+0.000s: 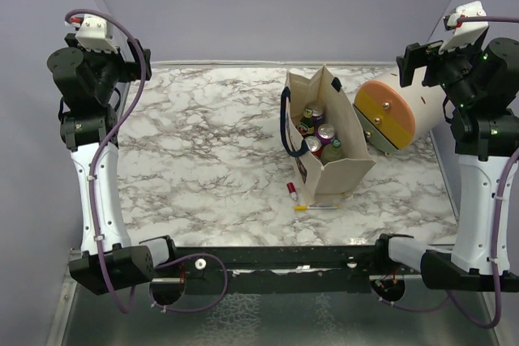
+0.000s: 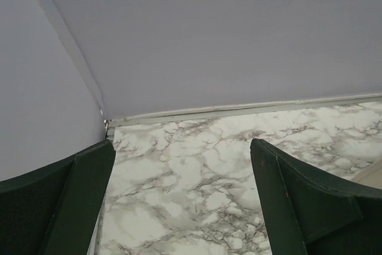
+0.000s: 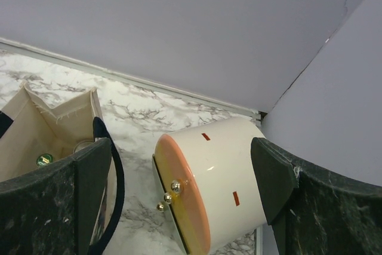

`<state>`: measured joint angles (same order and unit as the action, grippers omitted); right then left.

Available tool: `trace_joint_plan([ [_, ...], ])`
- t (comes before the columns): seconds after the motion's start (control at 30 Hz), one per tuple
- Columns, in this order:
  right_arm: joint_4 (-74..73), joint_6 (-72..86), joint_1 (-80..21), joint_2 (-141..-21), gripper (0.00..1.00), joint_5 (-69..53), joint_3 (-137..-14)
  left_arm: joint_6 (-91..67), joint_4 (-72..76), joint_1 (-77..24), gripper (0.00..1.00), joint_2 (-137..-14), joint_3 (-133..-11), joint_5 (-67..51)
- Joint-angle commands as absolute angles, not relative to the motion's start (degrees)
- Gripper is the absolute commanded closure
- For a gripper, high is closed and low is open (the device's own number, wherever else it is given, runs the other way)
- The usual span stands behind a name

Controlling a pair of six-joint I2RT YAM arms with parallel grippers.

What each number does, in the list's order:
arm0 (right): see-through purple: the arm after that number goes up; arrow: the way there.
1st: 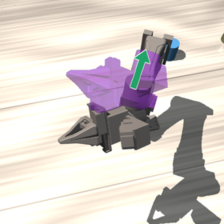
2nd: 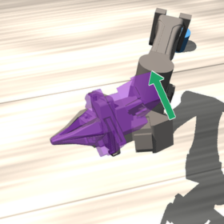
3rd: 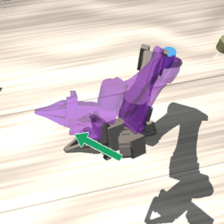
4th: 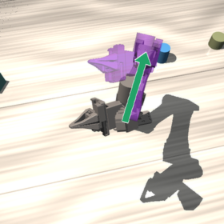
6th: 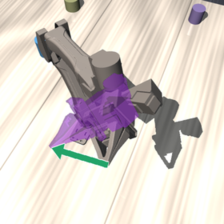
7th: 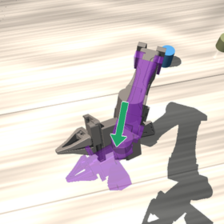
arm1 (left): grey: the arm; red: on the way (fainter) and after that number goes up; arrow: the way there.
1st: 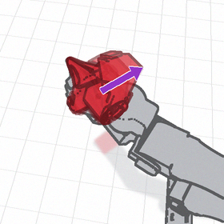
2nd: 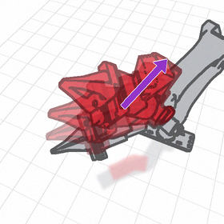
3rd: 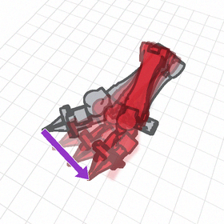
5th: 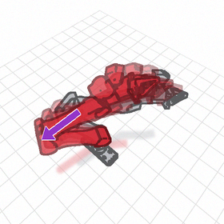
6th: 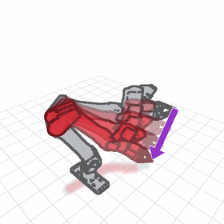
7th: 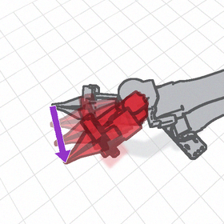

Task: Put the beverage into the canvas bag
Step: Reset both arms

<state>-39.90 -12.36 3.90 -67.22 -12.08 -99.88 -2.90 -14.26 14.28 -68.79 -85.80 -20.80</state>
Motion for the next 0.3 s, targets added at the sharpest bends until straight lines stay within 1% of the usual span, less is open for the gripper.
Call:
trace_joint_plan([
  [0.0,-40.2,-12.5,4.5,-66.1,0.00,-13.2,-99.1,-0.5,-11.5,14.6,0.01,-67.0,-82.4,-16.9],
  [0.1,-40.2,-12.4,4.5,-66.2,0.01,-13.7,-99.3,0.1,-12.7,14.3,0.01,-66.4,-81.7,-16.8],
  [0.27,-40.3,-12.1,4.5,-66.7,0.01,-14.3,-100.0,-0.8,-13.8,14.2,0.01,-65.9,-81.3,-19.8],
])
